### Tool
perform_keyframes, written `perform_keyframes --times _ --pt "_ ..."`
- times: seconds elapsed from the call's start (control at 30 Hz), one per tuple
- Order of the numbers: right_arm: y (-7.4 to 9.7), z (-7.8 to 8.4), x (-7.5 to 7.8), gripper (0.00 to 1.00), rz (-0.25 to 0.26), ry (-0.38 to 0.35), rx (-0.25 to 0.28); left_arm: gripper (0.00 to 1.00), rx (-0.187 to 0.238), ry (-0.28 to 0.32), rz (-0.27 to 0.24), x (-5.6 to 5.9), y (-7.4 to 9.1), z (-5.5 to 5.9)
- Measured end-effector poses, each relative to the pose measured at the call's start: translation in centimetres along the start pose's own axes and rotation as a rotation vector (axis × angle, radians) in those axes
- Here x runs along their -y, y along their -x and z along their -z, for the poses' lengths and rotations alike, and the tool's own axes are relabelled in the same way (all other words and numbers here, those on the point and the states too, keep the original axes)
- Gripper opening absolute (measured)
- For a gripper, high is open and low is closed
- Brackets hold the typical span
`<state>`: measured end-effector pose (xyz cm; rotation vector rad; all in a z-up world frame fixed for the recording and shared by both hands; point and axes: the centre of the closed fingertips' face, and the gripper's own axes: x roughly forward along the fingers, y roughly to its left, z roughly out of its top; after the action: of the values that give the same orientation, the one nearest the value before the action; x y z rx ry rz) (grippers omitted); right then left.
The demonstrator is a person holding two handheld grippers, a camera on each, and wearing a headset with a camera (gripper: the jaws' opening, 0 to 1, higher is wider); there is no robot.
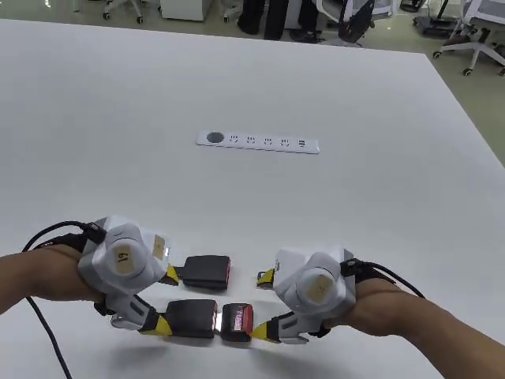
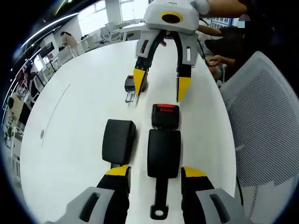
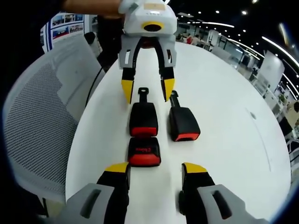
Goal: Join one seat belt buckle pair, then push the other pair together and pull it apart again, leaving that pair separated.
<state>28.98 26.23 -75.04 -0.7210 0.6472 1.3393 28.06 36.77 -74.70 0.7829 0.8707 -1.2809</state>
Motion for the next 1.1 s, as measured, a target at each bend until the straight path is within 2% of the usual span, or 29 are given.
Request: perform_keyframes --times 0.27,0.5,0.83,1.1 --pt "1.6 0.5 1.7 0.42 0.031 -0.008 -0.005 0.46 0.026 0.018 -0.028 -1.7 0.9 -1.3" --pt "2.2 1.9 3.5 0.42 0.051 -0.020 -0.020 0.46 0.027 0.013 -0.037 -2.7 0.9 -2.2" --pt "2.6 3.9 5.3 0.41 0.053 -0.022 -0.055 0.46 0.020 0.025 -0.036 -4.1 0.4 -2.2" --pt "2.9 5.4 5.9 0.40 0.042 -0.022 -0.090 0.46 0.007 0.029 -0.030 -5.2 -0.5 -2.3"
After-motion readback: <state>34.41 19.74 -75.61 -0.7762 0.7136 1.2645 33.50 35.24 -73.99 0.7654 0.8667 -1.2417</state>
